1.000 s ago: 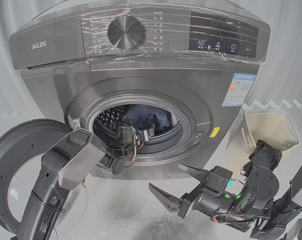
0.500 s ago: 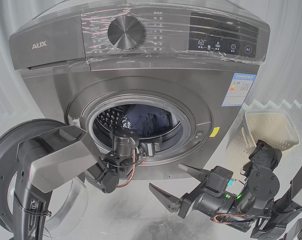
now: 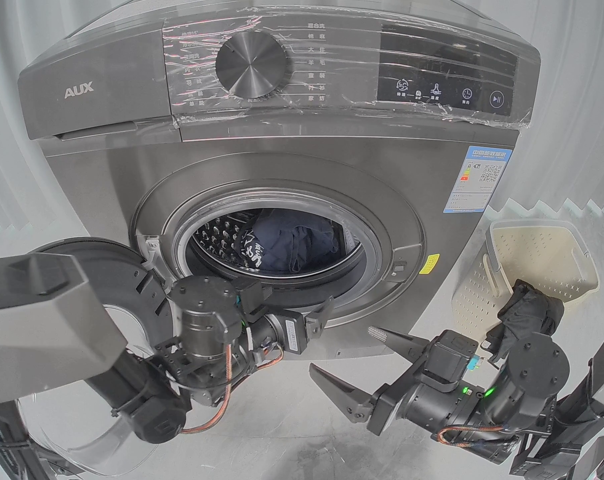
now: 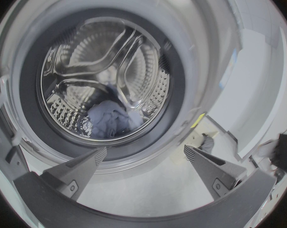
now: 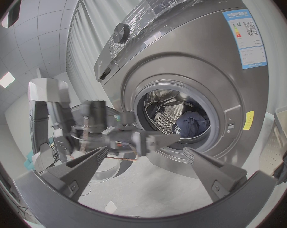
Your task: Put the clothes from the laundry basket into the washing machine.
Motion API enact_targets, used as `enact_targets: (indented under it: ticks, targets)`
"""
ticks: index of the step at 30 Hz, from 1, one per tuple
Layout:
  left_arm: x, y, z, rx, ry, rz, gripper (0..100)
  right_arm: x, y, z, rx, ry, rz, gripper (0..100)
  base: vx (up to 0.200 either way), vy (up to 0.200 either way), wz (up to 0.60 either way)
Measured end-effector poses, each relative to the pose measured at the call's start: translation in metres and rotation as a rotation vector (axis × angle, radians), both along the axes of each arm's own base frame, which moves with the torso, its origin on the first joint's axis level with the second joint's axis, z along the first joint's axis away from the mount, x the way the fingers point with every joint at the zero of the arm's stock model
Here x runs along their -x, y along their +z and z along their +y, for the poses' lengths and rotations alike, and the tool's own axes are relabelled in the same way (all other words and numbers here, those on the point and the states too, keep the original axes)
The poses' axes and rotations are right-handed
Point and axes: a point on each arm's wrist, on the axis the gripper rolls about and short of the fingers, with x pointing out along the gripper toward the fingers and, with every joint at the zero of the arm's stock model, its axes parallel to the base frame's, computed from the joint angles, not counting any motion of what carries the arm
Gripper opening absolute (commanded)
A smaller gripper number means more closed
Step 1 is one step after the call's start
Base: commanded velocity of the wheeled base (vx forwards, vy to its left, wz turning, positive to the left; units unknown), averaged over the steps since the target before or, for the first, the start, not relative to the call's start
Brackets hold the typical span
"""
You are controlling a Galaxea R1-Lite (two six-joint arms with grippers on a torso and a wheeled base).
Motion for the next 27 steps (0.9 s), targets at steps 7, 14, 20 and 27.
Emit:
enact_targets:
  ticks: [7,14,20,27]
  targets:
    - [0.063,0.034,0.026,0.016,-0.079,-0.029,100,0.005,0.001,-0.023,0.003,-0.053,0.024,100,0.0,0.0,0.0]
    - [0.118,0.045,0.063,0.01,-0.139,-0.049,100,0.017,0.004,-0.065,0.008,-0.14,0.046,100,0.0,0.0,0.0]
    - [0.138,0.055,0.085,0.041,-0.141,-0.091,100,0.018,0.022,-0.103,-0.036,-0.271,-0.014,100,0.0,0.0,0.0]
    - [0.145,0.057,0.106,0.057,-0.085,-0.118,100,0.031,0.023,-0.13,0.061,-0.339,0.028,100,-0.086,0.0,0.0]
